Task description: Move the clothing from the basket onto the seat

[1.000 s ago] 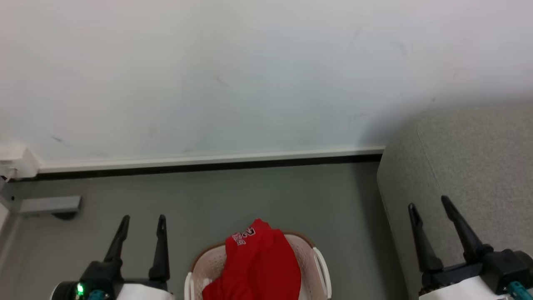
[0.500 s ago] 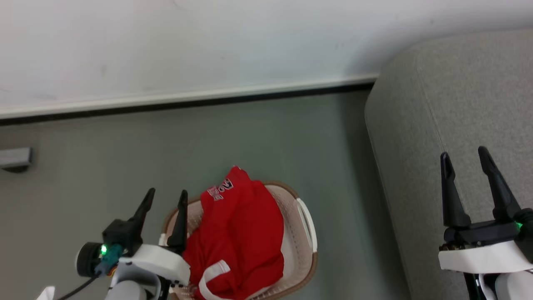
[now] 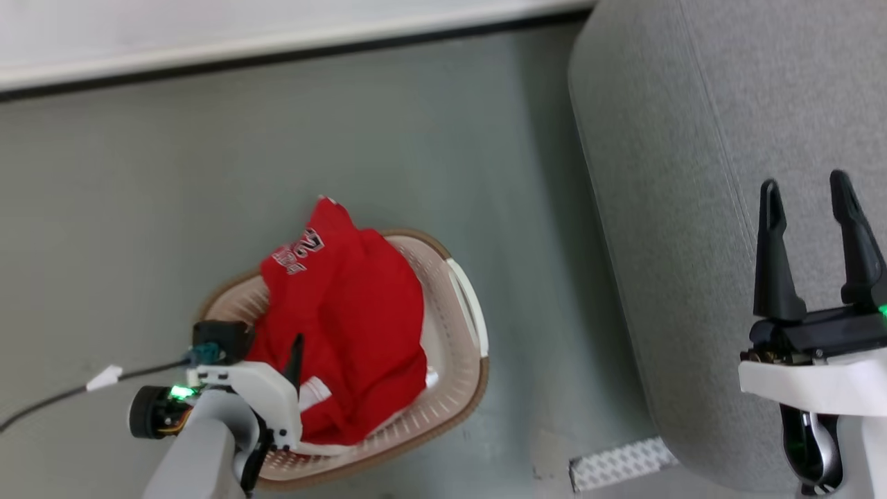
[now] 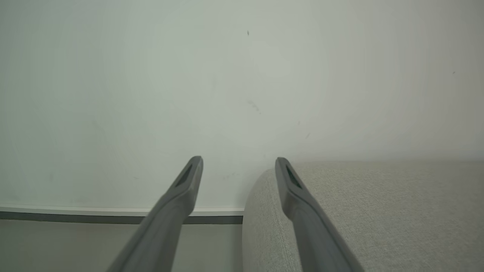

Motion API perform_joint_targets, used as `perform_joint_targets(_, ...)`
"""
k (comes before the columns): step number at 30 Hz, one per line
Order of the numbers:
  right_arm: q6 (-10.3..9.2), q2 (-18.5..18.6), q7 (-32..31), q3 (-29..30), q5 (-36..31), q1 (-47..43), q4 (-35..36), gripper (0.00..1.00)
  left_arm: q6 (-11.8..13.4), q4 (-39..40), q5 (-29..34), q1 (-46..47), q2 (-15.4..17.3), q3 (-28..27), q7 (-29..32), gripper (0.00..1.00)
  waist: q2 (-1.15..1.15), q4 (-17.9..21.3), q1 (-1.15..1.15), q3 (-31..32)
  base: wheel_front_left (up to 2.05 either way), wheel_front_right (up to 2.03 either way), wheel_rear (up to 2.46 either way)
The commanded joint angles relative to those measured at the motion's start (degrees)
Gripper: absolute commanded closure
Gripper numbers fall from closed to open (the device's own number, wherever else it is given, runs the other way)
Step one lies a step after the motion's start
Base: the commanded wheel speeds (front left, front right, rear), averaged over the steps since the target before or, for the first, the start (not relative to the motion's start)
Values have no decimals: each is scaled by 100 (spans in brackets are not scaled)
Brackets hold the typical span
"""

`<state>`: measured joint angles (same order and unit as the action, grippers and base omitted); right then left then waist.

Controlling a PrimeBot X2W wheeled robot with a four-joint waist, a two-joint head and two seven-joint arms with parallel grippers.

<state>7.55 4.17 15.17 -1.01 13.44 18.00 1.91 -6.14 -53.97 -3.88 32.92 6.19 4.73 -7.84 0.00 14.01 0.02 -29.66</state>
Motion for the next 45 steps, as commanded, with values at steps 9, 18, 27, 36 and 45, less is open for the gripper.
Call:
perform_joint_targets(9, -12, -126, -3, -119, 201, 374, 218, 0, 69, -1205, 40, 952, 258, 130, 562, 0, 0, 604, -2, -1070, 0, 0, 0)
perform_joint_targets(18, -12, -135, -3, -301, 634, 696, 329, 0, 356, -1730, -158, 1756, 558, -23, 923, 0, 0, 952, -2, -1853, 0, 0, 0)
perform_joint_targets(27, -12, -135, -3, -448, 903, 867, 421, 0, 419, -1909, 47, 2187, 739, 247, 1374, 0, 0, 1197, -2, -2323, 0, 0, 0)
perform_joint_targets(36, -12, -135, -3, -398, 852, 834, 435, 0, 401, -1960, 196, 2311, 663, 536, 1618, 100, 0, 1130, -2, -2425, 0, 0, 0)
perform_joint_targets(45, -12, -132, -3, -371, 660, 899, 284, 0, 275, -1975, 86, 2023, 502, 642, 1156, 100, 0, 913, -2, -1892, 0, 0, 0)
